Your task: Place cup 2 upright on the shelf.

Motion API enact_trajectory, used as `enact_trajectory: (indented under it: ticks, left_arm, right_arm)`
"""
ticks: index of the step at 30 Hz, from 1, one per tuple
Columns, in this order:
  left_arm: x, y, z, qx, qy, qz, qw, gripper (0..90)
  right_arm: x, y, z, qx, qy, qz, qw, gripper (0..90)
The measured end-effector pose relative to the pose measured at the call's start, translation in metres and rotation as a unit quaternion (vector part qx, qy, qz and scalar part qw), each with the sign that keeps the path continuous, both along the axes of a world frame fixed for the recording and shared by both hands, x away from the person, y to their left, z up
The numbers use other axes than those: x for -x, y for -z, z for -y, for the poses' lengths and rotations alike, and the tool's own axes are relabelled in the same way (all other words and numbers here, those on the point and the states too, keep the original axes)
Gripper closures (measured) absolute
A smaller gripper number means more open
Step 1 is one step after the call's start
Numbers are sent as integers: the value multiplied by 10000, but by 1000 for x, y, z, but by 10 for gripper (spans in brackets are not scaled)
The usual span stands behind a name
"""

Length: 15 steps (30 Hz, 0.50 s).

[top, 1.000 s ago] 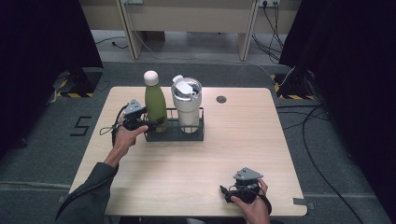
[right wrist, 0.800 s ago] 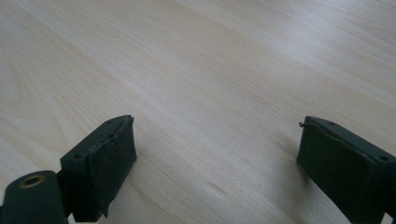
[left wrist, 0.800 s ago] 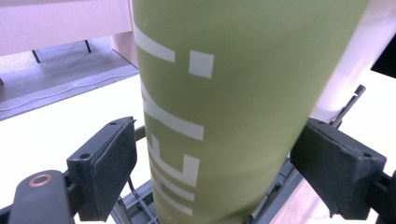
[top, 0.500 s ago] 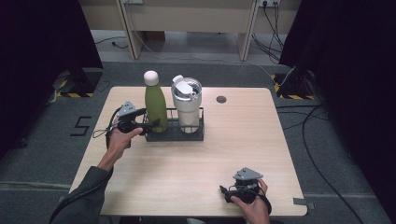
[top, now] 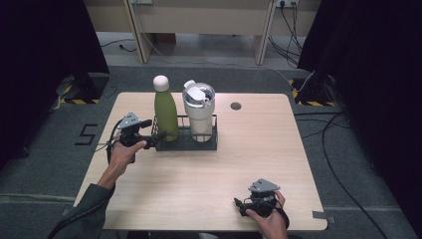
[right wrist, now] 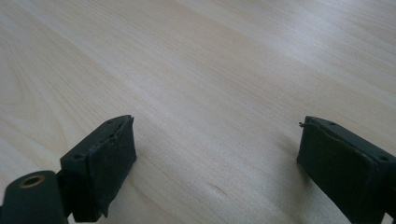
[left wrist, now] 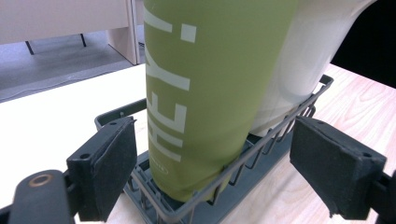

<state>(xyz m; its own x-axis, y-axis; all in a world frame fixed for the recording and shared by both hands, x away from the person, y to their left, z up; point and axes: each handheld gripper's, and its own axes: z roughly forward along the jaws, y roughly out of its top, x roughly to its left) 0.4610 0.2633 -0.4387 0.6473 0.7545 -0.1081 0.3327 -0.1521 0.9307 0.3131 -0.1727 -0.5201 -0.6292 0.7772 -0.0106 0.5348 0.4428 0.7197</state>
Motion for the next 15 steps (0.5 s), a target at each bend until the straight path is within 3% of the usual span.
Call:
enact_trajectory:
  ticks: [3, 12, 13, 15]
  left_arm:
    - [5, 0, -1, 120, 44, -48, 9999, 147]
    - [16, -2, -1, 178, 100, -65, 9998, 147]
    - [19, -2, -1, 353, 159, -166, 9991, 147]
    - [23, -3, 1, 318, 148, -132, 9993, 147]
  right_arm:
    - [0, 0, 0, 2, 1, 0, 10000, 116]
    - [0, 0, 0, -6, 2, 2, 10000, 116]
    - [0, 0, 0, -9, 8, -8, 10000, 116]
    - [0, 0, -1, -13, 9, -4, 10000, 116]
